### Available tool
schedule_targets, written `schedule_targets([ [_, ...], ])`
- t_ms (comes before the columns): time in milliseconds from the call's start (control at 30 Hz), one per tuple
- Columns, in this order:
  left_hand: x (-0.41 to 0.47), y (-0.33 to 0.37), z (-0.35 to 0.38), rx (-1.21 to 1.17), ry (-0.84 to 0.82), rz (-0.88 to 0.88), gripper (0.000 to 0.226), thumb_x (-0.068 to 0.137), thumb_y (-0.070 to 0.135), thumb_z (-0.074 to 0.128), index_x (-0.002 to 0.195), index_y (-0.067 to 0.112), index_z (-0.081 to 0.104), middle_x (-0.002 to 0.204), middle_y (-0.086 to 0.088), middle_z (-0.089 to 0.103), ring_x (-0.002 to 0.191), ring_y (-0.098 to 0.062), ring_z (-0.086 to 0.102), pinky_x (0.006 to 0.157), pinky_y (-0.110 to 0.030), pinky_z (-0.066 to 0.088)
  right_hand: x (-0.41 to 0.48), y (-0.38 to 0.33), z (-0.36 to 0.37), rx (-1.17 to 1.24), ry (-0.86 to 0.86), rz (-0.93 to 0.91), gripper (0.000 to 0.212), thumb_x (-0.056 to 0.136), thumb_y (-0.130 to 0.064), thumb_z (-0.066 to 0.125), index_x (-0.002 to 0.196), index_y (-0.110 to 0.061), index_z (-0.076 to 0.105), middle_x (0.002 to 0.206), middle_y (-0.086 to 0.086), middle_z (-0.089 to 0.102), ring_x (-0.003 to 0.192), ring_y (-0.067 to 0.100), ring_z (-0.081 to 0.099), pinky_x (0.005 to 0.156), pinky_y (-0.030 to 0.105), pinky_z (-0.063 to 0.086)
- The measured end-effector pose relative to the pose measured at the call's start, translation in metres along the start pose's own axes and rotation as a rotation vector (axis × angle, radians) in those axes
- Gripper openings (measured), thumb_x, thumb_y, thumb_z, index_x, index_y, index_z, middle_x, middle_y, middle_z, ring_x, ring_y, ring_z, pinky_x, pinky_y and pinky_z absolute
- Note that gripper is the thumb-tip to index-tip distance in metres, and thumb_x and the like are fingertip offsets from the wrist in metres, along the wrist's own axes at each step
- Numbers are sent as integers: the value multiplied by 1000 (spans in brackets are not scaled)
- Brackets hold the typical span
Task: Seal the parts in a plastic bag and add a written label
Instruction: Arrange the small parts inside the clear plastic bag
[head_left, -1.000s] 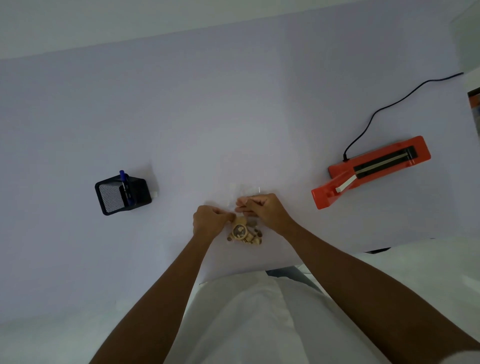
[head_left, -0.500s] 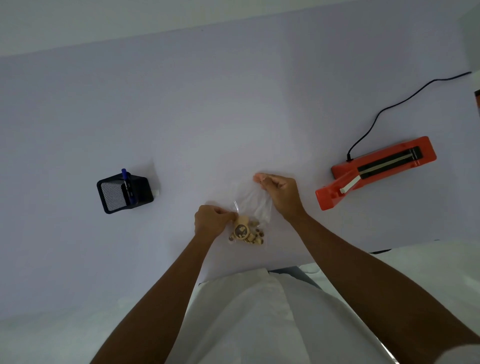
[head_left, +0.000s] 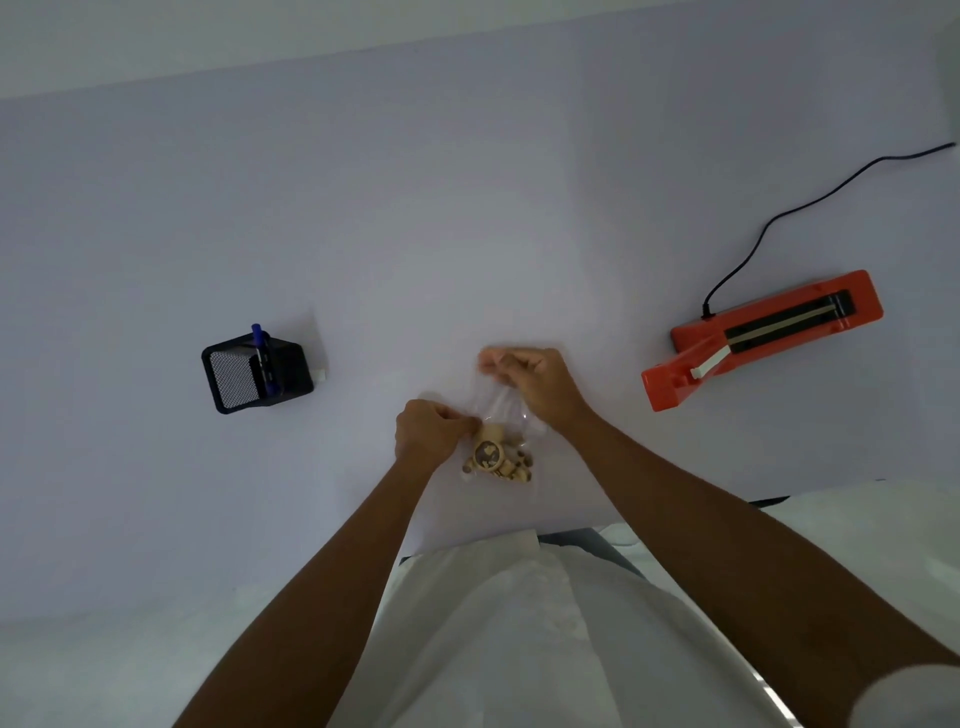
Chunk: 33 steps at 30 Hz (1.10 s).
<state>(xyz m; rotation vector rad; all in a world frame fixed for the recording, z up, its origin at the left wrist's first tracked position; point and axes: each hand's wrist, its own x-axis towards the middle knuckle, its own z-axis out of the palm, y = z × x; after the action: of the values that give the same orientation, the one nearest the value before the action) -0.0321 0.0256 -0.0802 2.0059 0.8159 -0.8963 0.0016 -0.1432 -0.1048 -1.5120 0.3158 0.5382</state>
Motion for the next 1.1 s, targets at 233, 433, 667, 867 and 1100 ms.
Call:
schedule_targets([
  [233, 0, -2, 0, -17, 11, 20, 24, 64, 34, 86, 63, 13, 74, 57, 3, 64, 53, -12, 56, 54, -24, 44, 28, -28, -30, 93, 220, -49, 31, 101, -14, 54, 117, 9, 66, 111, 18, 73, 106, 25, 71, 92, 29, 56],
  [433, 0, -3, 0, -7, 14, 13, 26, 65, 35, 86, 65, 12, 75, 56, 3, 63, 49, -10, 53, 51, -22, 40, -31, -10, -9, 28, -18, -1, 24, 100, -11, 55, 110, 2, 72, 102, 16, 76, 98, 26, 74, 91, 35, 58],
  [667, 3, -3, 0, 31, 22, 37, 23, 65, 36, 85, 57, 19, 70, 57, 3, 63, 53, -12, 56, 50, -21, 40, -43, 18, -11, -30, -1, 17, 24, 99, -14, 56, 115, -2, 70, 106, 15, 76, 100, 25, 73, 93, 42, 58],
  [867, 3, -4, 3, 18, 13, 32, 27, 64, 36, 85, 62, 11, 73, 54, 3, 60, 48, -12, 51, 48, -21, 37, -20, 7, -28, 33, 135, 12, 27, 100, -10, 53, 115, 7, 68, 106, 20, 74, 99, 27, 74, 90, 35, 58],
  [1100, 1, -10, 5, 7, 27, 83, 19, 71, 34, 81, 66, 18, 74, 60, 5, 66, 55, -12, 57, 53, -21, 41, -24, 5, -26, -39, 487, -80, 32, 93, -29, 67, 113, -5, 73, 109, 4, 76, 107, 11, 70, 94, 30, 55],
])
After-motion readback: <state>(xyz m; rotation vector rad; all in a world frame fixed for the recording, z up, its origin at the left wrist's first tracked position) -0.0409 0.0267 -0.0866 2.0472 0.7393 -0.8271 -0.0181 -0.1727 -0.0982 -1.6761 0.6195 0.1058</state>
